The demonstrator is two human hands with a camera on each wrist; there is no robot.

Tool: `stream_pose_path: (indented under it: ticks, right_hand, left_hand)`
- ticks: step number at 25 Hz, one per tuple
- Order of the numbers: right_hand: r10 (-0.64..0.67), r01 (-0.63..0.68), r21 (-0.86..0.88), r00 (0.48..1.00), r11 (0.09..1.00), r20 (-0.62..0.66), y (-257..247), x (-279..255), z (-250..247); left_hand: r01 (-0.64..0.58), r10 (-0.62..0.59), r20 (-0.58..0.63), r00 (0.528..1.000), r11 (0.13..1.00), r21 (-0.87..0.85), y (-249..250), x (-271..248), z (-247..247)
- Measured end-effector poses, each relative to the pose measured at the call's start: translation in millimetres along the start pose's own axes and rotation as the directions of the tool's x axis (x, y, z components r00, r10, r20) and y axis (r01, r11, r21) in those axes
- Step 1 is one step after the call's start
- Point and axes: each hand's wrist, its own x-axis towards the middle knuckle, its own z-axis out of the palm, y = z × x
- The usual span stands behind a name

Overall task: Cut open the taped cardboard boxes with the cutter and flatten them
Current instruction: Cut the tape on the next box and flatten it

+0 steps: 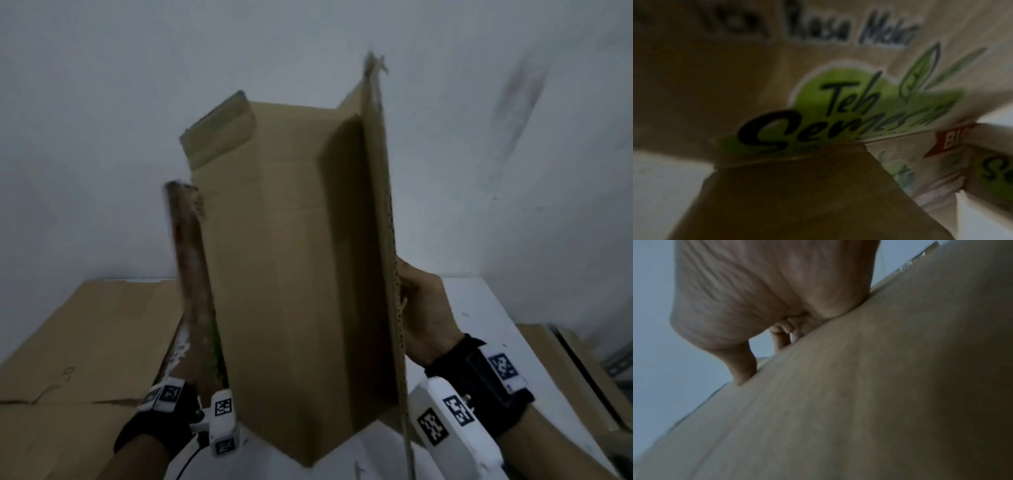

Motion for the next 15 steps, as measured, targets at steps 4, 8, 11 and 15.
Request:
stream_pose_path:
  ticks: [4,8,11,15]
  right_hand:
    - [0.028,0.014,0.179,0.972,0.984,-0.233,24,3,2]
    - [-0.024,0.084,0.132,0.915,0.988,-0.402,39,-6,-7]
    - [0.101,-0.078,0.068,0.868,0.995,-0.486,71,-12,-50]
    - [0.332,-0.227,0.252,0.766,0.941,-0.550,115,-20,-85]
  left_hand:
    - [-0.043,0.055,-0.063,0.996,0.981,0.190,70,-23,85]
    - [-0.098,0.236,-0.172,0.956,0.813,0.574,93,-40,94]
    - [-0.083,0.356,-0.269,0.895,0.725,0.684,110,-62,93]
    - [0.020,0.378,-0.240,0.894,0.501,0.865,122,-92,108]
